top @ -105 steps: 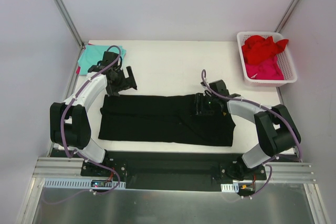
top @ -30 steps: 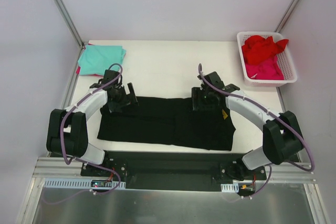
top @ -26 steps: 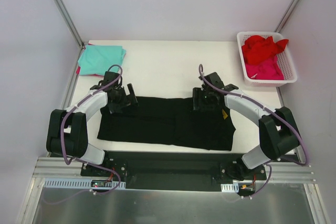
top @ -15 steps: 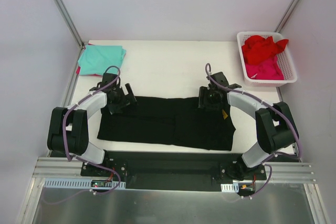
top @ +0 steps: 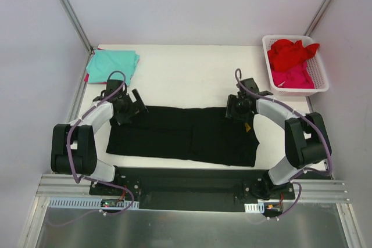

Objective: Fold and stack the t-shirts

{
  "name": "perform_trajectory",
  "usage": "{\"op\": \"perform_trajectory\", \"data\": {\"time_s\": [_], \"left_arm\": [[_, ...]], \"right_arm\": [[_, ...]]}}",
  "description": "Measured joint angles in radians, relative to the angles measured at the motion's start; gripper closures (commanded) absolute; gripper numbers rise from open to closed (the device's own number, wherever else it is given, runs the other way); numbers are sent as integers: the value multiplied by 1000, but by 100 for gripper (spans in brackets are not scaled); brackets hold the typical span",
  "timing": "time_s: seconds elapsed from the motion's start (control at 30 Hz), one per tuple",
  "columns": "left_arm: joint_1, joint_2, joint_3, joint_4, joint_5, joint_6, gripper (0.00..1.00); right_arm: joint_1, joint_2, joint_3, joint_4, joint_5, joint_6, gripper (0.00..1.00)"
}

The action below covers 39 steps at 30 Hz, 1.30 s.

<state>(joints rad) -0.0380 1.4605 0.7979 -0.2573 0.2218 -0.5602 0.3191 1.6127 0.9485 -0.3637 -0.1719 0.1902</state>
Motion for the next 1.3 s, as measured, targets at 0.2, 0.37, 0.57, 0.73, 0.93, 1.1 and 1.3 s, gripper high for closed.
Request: {"op": "perform_trajectory", "data": {"time_s": [0.2,0.37,0.57,0.73,0.93,1.1,1.3], "left_arm": [[-3,-55,151,-87,-14,11,1],[-16,-77,254,-91,-21,18,1],[-21,-22,258,-100,-100,24,1],[-19,38,218,-98,-187,25,1],[-19,93,199,-92,-243,24,1],[-5,119,180,-63,-266,19,1],[14,155,153,-16,-287,7,1]], "right_arm": [[0,-76,150,-126,-17,-16,46],[0,-129,266,-135,-40,-32,47],[0,-95,264,-140,-60,-38,47],[-3,-70,235,-142,-66,-40,47],[-22,-66,231,-143,-73,-48,47],[-43,-66,225,-143,-79,-57,46],[-50,-59,225,-143,-101,-63,46]]}}
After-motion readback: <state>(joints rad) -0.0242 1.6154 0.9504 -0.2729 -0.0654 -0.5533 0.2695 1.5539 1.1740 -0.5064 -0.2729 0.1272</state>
